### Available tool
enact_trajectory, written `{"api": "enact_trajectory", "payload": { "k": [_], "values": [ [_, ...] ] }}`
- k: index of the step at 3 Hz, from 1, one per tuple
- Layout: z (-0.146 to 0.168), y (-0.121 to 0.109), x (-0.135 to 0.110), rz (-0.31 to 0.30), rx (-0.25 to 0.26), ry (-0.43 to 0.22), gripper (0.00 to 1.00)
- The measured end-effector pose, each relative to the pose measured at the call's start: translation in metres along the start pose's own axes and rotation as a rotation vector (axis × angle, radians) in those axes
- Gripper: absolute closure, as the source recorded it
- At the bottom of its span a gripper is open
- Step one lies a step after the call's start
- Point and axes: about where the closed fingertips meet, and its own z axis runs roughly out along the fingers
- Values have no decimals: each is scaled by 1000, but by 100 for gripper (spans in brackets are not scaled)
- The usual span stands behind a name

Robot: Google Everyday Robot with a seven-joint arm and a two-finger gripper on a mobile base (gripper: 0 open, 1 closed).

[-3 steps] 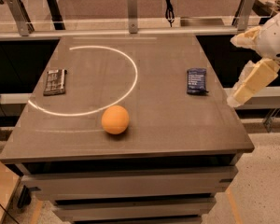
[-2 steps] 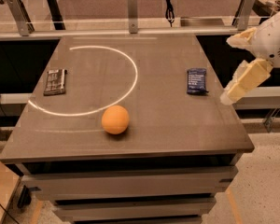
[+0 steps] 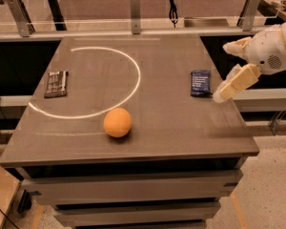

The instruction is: Move rxbar blueberry near rxbar chocolate

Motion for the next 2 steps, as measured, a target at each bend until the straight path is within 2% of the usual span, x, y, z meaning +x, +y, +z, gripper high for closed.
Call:
{"api": "enact_trajectory", "payload": {
  "k": [2],
  "values": [
    [44, -35, 24, 80, 21, -75, 0]
  ]
}}
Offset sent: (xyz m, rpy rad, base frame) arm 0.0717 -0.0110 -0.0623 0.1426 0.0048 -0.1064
